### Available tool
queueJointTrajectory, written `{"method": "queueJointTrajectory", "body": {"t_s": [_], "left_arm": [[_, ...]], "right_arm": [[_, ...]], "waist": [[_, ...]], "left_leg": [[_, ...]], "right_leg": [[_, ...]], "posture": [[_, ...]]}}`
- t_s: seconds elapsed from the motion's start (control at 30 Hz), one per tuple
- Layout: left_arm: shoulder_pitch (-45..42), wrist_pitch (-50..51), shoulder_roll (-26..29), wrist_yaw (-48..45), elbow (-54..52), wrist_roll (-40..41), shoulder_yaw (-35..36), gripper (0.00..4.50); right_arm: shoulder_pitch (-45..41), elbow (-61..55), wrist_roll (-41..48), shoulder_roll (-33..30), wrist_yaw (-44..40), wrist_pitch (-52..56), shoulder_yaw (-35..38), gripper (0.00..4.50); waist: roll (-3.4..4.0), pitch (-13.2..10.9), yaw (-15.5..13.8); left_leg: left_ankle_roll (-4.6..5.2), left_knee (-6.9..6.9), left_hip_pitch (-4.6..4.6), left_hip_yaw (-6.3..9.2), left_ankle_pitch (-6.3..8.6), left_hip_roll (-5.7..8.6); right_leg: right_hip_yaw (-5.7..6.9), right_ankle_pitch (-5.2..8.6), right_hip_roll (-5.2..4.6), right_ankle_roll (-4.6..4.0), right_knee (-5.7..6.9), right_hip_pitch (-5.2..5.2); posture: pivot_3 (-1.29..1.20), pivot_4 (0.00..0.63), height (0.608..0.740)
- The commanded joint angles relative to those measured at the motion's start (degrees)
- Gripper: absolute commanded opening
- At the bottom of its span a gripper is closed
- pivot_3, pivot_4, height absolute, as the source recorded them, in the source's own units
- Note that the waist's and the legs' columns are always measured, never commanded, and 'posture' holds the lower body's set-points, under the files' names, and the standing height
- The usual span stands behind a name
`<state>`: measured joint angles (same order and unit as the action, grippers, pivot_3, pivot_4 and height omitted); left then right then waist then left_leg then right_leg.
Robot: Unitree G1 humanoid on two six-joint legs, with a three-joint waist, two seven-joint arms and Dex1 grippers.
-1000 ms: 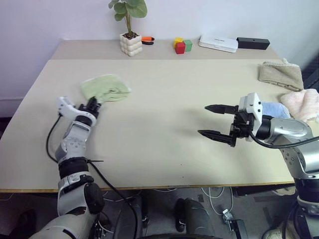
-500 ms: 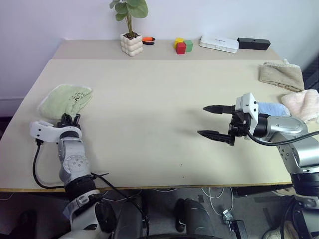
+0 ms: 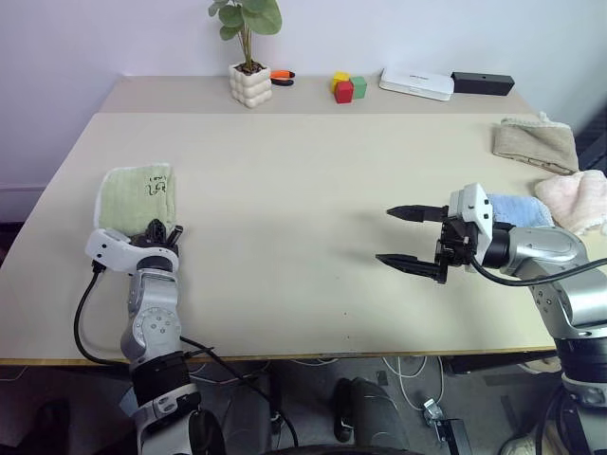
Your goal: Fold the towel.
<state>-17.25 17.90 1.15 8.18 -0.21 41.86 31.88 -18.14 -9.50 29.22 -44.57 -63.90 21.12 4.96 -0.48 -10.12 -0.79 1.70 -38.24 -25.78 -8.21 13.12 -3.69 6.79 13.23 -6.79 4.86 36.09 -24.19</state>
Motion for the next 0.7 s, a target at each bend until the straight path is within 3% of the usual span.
{"method": "queueJointTrajectory", "body": {"t_s": [0.03,0.23,0.5,0.6,0.7], "left_arm": [[0.89,1.43,1.64,-0.39,-2.66,-0.25,-1.46,0.05],[2.78,5.73,2.65,-0.8,-4.04,2.65,-1.56,0.05],[4.18,8.02,1.57,0.26,-5.84,6.22,-0.71,0.05],[5.03,8.23,2.43,-0.29,-7.08,6.92,-0.5,0.92],[6.05,8.74,2.79,-0.24,-8.56,7.48,-0.78,2.31]], "right_arm": [[0.31,-3.48,2.69,-0.2,0.05,0.31,2.77,4.5],[-0.11,-6.17,7.96,1.05,0.8,2.97,4.39,4.5],[-1.02,-6.12,8.26,1.45,1.08,3.04,3.56,4.5],[-1.67,-5.1,7.53,1.51,0.78,2.65,2.97,4.5],[-2.06,-4.32,7.1,1.61,0.42,2.32,2.61,4.5]], "waist": [[0.0,0.0,0.07],[0.0,0.0,0.02],[0.0,0.01,0.02],[0.01,0.01,0.09],[0.01,0.01,0.08]], "left_leg": [[0.0,0.0,0.0,0.0,0.0,0.0],[-0.01,0.01,0.0,0.0,0.01,-0.03],[0.0,0.01,0.01,0.02,0.02,-0.03],[0.0,0.01,0.01,0.02,0.02,-0.03],[0.0,0.02,0.01,0.02,0.02,-0.03]], "right_leg": [[0.0,0.0,0.0,0.0,0.0,0.0],[0.0,0.03,-0.01,-0.06,0.0,-0.02],[0.0,0.1,-0.03,-0.17,-0.03,0.01],[0.0,0.1,-0.03,-0.17,-0.03,0.0],[0.0,0.1,-0.03,-0.17,-0.03,-0.01]], "posture": [[0.0,0.15,0.74],[0.0,0.15,0.74],[0.0,0.15,0.74],[0.0,0.15,0.74],[0.0,0.15,0.74]]}}
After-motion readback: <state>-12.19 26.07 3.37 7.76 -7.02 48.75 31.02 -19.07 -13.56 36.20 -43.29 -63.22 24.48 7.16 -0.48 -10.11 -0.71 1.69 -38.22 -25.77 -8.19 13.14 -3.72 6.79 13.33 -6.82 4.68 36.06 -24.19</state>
